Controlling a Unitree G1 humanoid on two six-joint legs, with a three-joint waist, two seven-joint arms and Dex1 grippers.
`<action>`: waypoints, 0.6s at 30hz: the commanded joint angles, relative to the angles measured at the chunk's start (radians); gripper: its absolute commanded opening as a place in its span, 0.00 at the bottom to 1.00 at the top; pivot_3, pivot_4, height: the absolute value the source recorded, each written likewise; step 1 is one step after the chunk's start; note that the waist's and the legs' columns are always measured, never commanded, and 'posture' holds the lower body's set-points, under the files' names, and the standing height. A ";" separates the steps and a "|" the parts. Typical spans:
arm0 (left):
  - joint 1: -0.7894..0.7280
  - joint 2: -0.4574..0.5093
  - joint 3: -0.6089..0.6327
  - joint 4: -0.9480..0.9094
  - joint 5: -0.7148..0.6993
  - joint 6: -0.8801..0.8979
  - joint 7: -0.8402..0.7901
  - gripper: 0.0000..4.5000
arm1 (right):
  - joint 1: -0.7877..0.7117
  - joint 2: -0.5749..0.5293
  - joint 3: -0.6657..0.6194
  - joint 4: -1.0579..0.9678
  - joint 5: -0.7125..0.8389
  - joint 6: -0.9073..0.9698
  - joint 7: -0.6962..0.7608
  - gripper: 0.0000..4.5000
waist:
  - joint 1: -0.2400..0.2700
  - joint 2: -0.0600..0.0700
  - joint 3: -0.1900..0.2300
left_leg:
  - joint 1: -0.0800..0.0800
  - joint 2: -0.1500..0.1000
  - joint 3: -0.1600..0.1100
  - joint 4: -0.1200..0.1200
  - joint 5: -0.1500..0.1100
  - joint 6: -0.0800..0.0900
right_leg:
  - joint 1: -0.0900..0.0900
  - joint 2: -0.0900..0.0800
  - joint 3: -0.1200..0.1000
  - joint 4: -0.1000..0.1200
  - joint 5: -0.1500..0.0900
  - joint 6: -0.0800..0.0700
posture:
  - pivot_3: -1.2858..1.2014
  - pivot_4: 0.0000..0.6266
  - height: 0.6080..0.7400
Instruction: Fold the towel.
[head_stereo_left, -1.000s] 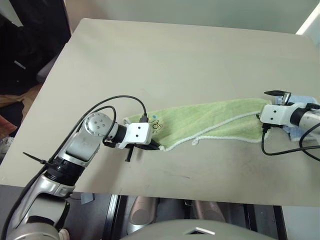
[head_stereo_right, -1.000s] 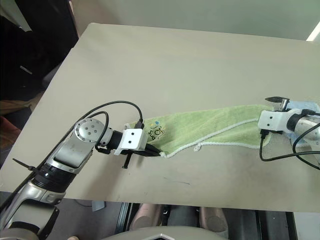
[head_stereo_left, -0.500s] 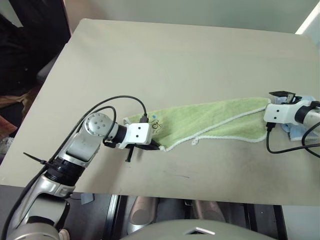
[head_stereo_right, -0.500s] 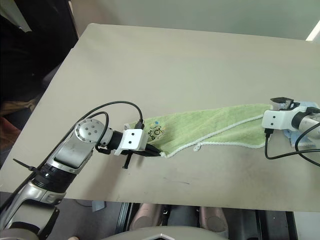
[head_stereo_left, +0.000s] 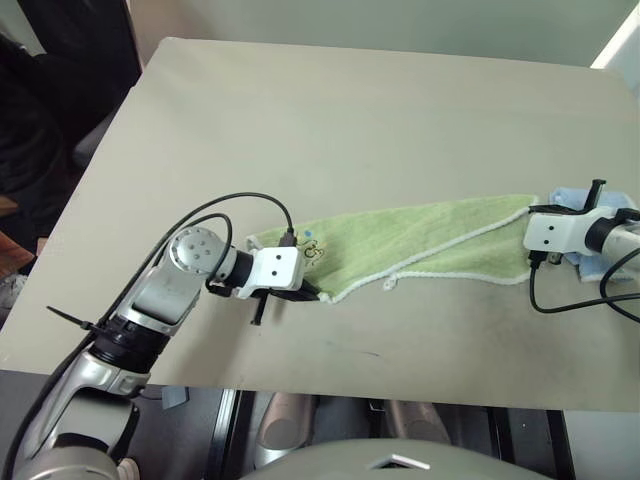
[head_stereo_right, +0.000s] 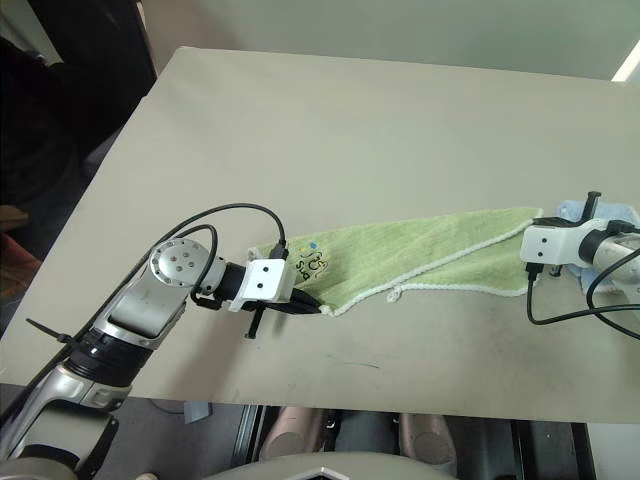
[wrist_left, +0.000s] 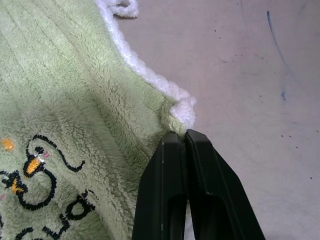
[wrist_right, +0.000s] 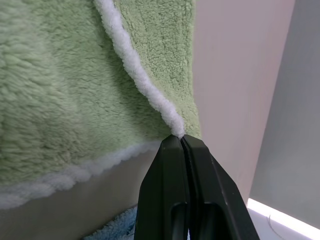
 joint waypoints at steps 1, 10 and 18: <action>0.002 0.002 0.015 -0.034 0.001 -0.015 0.005 0.00 | -0.001 0.004 -0.023 -0.006 0.015 0.003 -0.009 0.09 | 0.000 0.000 0.000 | 0.000 0.000 0.000 0.000 0.000 0.000 | 0.000 0.000 0.000 0.000 0.000 0.000 | 0.52 0.24 0.97; 0.009 0.003 0.015 -0.049 0.000 -0.008 0.008 0.00 | -0.034 0.004 0.019 0.061 -0.085 -0.056 -0.092 0.42 | 0.000 0.000 0.000 | 0.000 0.000 0.000 0.000 0.000 0.000 | 0.000 0.000 0.000 0.000 0.000 0.000 | 0.52 0.24 0.97; 0.012 0.005 0.018 -0.058 0.000 -0.004 0.011 0.00 | -0.087 0.022 0.046 0.133 -0.128 -0.098 -0.154 0.42 | 0.000 0.001 0.000 | 0.001 0.001 0.001 0.000 0.000 0.000 | 0.000 0.000 0.000 0.000 0.001 -0.001 | 0.52 0.24 0.97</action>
